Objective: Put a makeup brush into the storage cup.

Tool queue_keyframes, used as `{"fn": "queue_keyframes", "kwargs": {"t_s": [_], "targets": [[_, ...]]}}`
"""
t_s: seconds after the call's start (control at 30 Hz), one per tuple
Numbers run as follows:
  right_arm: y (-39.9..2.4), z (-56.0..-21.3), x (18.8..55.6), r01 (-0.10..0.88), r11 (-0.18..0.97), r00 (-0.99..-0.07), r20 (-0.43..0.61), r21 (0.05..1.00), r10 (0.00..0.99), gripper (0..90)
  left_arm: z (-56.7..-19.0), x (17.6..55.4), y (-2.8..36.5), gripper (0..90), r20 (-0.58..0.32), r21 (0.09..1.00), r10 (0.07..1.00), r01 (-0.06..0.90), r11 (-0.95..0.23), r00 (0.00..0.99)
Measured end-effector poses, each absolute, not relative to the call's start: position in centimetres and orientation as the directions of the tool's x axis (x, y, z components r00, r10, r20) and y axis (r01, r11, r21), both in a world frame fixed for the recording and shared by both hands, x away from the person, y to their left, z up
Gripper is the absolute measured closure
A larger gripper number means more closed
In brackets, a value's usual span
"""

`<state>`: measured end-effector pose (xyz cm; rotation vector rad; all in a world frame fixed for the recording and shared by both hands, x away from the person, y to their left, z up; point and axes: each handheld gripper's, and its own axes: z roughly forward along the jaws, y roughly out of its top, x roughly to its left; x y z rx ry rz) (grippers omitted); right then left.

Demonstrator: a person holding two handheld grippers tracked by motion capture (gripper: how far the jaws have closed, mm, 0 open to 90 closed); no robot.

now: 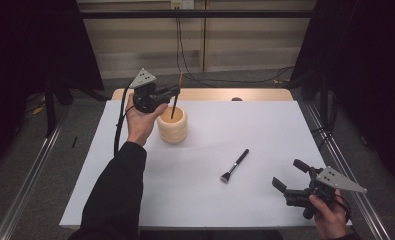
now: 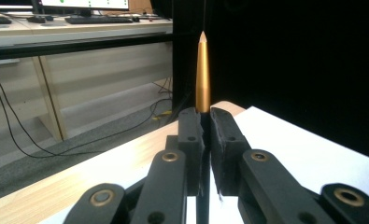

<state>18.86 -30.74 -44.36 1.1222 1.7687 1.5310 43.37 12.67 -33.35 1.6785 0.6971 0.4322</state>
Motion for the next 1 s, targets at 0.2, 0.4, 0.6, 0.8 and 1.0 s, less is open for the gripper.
{"fn": "queue_keyframes", "kwargs": {"t_s": [0.2,0.4,0.6,0.8,1.0], "targets": [[-30.8,-44.4,18.9,0.245,0.007,-0.513,0.124,0.969,0.849,0.0,-33.4,43.8,13.1,83.8,-0.089,0.974,0.666,0.204,-0.097,0.741],[-30.7,-44.4,18.9,0.244,0.004,-0.516,0.126,0.97,0.847,0.0,-34.5,44.6,12.9,83.8,-0.095,0.971,0.666,0.216,-0.102,0.74],[-30.8,-44.4,18.9,0.248,0.0,-0.51,0.13,0.969,0.85,0.0,-35.5,44.9,12.7,83.8,-0.095,0.966,0.68,0.231,-0.112,0.727],[-30.8,-44.4,18.9,0.247,0.001,-0.51,0.129,0.969,0.85,0.0,-36.5,45.2,12.8,83.8,-0.093,0.964,0.686,0.237,-0.118,0.721],[-30.8,-44.4,18.8,0.252,-0.002,-0.508,0.134,0.968,0.851,0.0,-37.6,45.2,13.3,83.8,-0.108,0.962,0.692,0.249,-0.108,0.714]]}}
